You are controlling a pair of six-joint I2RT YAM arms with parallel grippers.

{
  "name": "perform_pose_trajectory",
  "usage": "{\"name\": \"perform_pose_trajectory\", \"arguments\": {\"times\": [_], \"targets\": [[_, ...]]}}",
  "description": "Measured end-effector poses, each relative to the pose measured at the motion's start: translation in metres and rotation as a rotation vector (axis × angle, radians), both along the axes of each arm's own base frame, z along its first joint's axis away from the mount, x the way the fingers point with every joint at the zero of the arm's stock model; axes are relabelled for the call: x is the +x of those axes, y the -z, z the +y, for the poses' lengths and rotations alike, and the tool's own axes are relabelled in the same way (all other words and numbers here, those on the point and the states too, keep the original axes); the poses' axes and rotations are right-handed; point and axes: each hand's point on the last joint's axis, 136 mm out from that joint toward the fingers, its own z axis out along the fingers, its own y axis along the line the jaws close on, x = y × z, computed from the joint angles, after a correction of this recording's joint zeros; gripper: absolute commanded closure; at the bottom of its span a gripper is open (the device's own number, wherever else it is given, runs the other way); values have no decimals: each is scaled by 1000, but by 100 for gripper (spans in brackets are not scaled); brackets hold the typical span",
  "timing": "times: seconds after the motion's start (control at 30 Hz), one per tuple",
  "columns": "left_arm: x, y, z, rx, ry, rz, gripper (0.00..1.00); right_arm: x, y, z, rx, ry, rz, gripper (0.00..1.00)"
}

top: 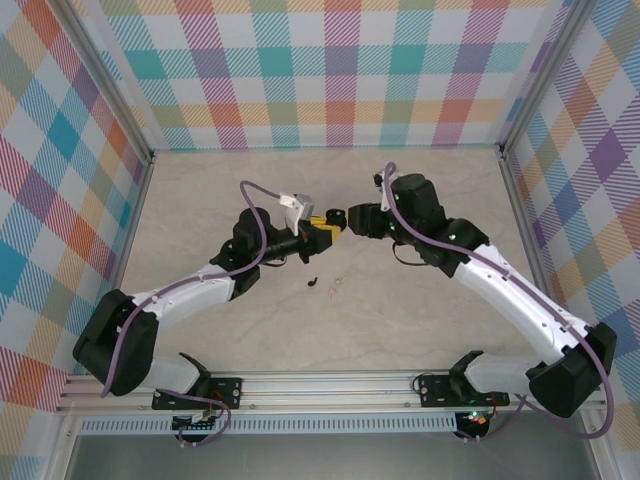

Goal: Insert wireless bluetooth earbuds into charging case

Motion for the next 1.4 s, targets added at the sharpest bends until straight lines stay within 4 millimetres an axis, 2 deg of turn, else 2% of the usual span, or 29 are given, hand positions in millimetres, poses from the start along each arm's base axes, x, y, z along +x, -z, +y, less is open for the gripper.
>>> {"name": "perform_pose_trajectory", "arguments": {"times": [0.17, 0.3, 0.37, 0.63, 0.87, 1.13, 1.27, 1.4], "targets": [[-13, -16, 8, 15, 6, -39, 87, -2, 19, -21, -72, 60, 48, 43], [-27, -33, 18, 21, 6, -73, 87, -10, 50, -28, -117, 63, 129, 43], [-34, -41, 24, 26, 4, -91, 87, -13, 65, -25, -129, 49, 180, 44], [-61, -64, 47, 35, -16, -135, 87, -22, 129, 10, -113, -62, 417, 49], [-74, -61, 59, 48, -28, -124, 87, -42, 182, 52, -143, -189, 594, 56], [-81, -62, 64, 49, -29, -122, 87, -47, 200, 104, -162, -309, 648, 63], [-84, -62, 66, 50, -28, -120, 86, -45, 210, 118, -177, -338, 661, 69], [-85, -63, 67, 47, -29, -124, 86, -43, 223, 122, -201, -341, 694, 73]]}}
